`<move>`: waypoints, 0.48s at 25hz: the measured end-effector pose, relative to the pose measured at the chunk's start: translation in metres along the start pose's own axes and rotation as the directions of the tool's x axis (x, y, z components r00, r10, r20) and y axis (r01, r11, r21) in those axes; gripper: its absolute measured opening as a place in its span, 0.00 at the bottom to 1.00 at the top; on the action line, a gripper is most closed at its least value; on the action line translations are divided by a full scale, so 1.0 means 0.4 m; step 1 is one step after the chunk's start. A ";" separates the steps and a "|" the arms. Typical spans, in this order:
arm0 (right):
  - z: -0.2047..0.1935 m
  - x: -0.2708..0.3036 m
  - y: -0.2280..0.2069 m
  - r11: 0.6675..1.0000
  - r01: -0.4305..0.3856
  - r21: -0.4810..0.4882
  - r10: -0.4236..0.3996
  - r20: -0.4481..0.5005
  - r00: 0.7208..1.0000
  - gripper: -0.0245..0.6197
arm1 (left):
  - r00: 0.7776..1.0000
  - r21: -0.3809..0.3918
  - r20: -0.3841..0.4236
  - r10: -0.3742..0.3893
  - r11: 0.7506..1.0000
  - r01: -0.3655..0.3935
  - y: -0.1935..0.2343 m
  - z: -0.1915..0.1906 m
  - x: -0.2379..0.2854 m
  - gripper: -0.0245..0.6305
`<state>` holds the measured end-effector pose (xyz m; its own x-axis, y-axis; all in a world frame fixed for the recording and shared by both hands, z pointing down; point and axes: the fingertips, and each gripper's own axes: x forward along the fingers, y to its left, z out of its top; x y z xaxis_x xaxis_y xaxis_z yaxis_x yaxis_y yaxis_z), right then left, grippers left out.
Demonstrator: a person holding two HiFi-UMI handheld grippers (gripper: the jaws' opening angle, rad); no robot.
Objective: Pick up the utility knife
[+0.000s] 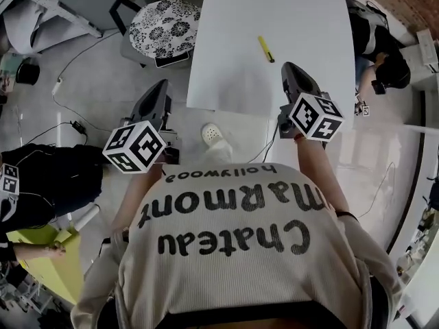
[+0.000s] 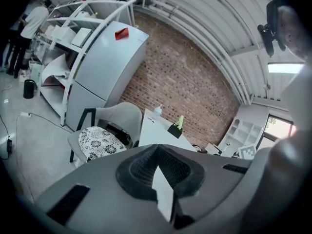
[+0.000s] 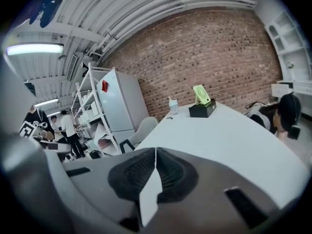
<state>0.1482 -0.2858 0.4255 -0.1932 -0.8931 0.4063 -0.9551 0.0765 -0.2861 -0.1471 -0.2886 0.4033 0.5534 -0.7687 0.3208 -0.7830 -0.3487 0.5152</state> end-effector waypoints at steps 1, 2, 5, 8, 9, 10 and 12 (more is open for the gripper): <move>-0.004 0.018 -0.008 1.000 0.003 0.001 -0.003 -0.010 1.000 0.06 | 1.000 -0.001 -0.004 0.003 1.000 -0.003 0.005 0.000 0.010 0.04; -0.010 0.034 -0.016 1.000 0.006 0.003 -0.005 -0.021 1.000 0.07 | 1.000 -0.001 -0.009 0.007 1.000 -0.007 0.010 -0.001 0.018 0.04; -0.023 0.079 -0.038 1.000 0.010 0.001 -0.010 -0.053 0.999 0.09 | 1.000 -0.008 -0.020 0.020 1.000 -0.020 0.028 -0.003 0.045 0.04; -0.039 0.118 -0.061 1.000 0.024 -0.005 -0.024 -0.090 0.996 0.11 | 0.999 -0.027 -0.034 0.026 0.999 -0.027 0.039 -0.006 0.079 0.04; -0.046 0.130 -0.067 1.000 0.028 -0.001 -0.028 -0.101 0.994 0.12 | 0.999 -0.030 -0.040 0.025 0.999 -0.027 0.042 -0.006 0.090 0.04; -0.053 0.143 -0.071 1.000 0.030 0.003 -0.029 -0.112 0.993 0.13 | 0.999 -0.031 -0.044 0.022 0.999 -0.024 0.043 -0.005 0.102 0.04; -0.066 0.167 -0.080 0.999 0.033 0.015 -0.031 -0.132 0.991 0.15 | 0.999 -0.026 -0.049 0.014 1.000 -0.015 0.044 0.003 0.128 0.04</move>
<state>0.1601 -0.3362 0.4845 -0.1916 -0.8286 0.5261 -0.9576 0.0404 -0.2851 -0.1328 -0.3346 0.4279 0.5554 -0.7465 0.3664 -0.7838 -0.3227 0.5306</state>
